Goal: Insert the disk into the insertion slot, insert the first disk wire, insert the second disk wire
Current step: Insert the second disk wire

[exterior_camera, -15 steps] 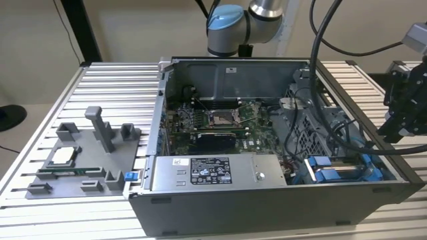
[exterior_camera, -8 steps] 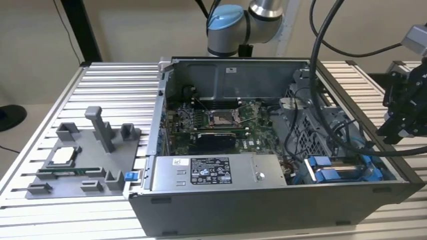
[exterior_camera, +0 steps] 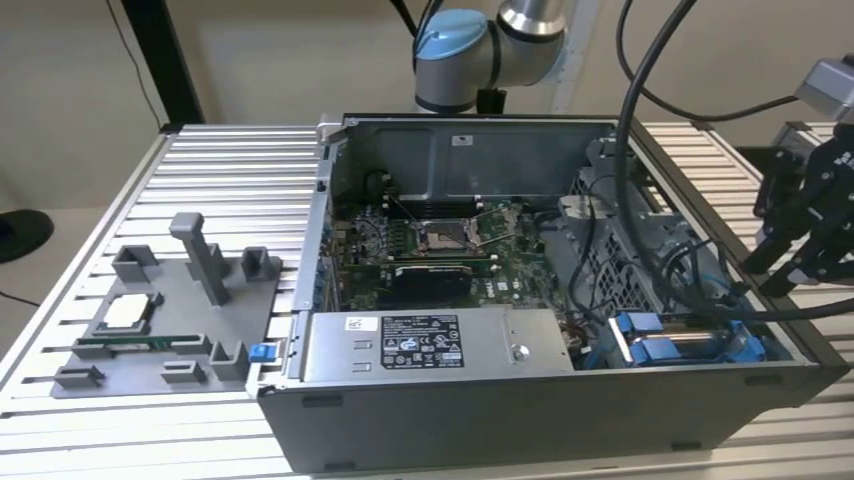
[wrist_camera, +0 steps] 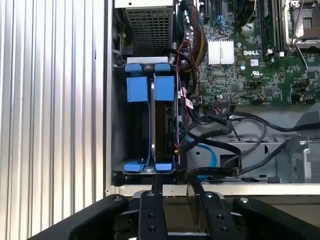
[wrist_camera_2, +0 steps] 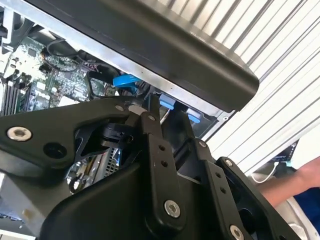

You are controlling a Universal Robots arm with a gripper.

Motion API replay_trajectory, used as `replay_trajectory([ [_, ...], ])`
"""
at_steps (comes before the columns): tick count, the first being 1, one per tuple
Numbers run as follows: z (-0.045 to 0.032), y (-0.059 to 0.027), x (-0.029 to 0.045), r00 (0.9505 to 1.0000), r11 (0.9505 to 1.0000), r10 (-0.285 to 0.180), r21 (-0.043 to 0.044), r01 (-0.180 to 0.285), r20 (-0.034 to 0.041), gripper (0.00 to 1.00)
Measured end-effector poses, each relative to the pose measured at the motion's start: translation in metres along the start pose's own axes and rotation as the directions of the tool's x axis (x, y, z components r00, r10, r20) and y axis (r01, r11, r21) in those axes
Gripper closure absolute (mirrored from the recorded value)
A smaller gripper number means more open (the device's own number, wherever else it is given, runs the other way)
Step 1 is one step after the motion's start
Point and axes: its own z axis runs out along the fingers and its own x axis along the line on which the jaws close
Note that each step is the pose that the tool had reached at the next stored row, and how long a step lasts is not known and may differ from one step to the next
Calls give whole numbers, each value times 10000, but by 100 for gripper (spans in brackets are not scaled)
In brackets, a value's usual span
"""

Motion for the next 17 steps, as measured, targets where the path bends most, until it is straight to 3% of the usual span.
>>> replay_trajectory([
  [9,80,-32,-3,10000,9994,35,-342,-35,-14,0],
  [17,95,-41,-4,10000,9994,34,-349,-34,-13,0],
])
